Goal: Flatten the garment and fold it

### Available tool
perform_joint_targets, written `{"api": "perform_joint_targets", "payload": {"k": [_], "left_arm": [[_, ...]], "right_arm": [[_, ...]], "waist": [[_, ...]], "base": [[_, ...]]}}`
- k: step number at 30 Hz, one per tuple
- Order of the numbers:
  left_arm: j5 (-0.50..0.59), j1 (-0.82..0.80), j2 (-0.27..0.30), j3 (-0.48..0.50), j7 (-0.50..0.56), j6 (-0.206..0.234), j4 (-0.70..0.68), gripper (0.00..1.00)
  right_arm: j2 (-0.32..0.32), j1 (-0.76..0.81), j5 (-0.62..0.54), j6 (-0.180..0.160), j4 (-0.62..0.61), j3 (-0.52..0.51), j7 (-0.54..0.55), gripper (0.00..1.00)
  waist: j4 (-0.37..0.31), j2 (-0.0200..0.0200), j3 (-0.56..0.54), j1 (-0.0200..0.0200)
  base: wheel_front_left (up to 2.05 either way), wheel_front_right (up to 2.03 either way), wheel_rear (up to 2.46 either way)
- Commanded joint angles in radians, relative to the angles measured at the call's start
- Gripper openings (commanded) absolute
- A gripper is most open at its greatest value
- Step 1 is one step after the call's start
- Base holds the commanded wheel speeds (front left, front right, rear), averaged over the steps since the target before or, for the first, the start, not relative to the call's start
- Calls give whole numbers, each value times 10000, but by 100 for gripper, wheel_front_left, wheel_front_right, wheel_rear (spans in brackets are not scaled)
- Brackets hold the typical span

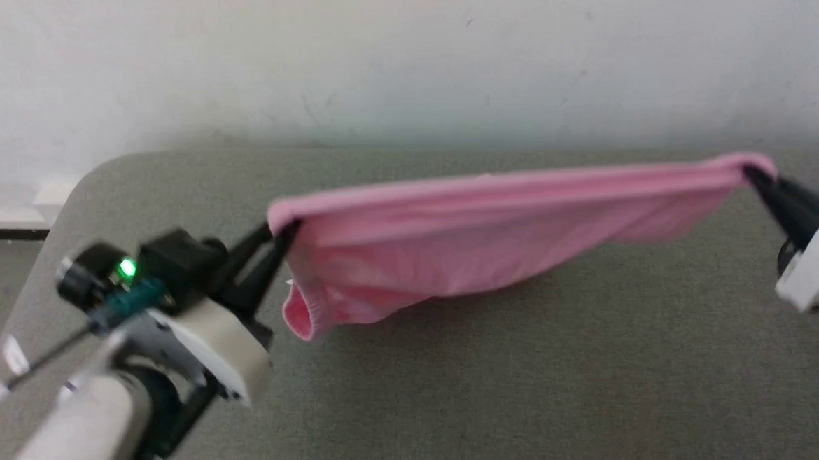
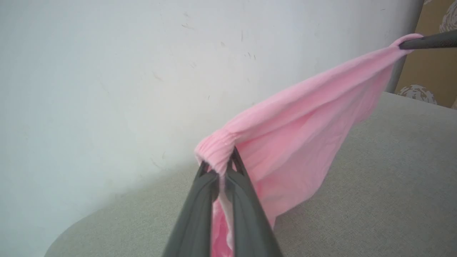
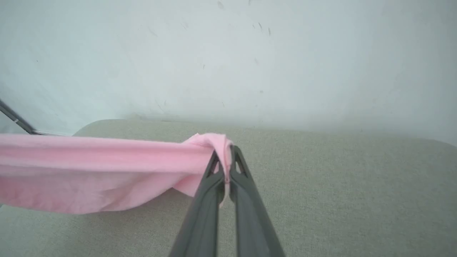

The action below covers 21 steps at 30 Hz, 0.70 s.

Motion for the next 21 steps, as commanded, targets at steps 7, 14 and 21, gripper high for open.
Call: {"api": "perform_joint_targets", "payload": {"k": [7, 14, 21], "left_arm": [[-563, -2163, 878, 939, 1186, -266, -881, 0], [-833, -3555, 1187, 1239, 1779, -410, -881, 0], [-1343, -4640, 1100, 1376, 2139, -491, -261, 0]], "right_arm": [[-219, -2631, 494, -11, -564, -210, 941, 0], [-667, -4328, -68, -11, -603, 76, 1491, 0], [-1431, -5945, -670, -11, 80, 1026, 1344, 0]], "waist": [[-361, 0, -393, 1], [-635, 0, -182, 1], [-1064, 0, 870, 1]], "base": [[0, 0, 0], [0, 0, 0], [0, 0, 0]]}}
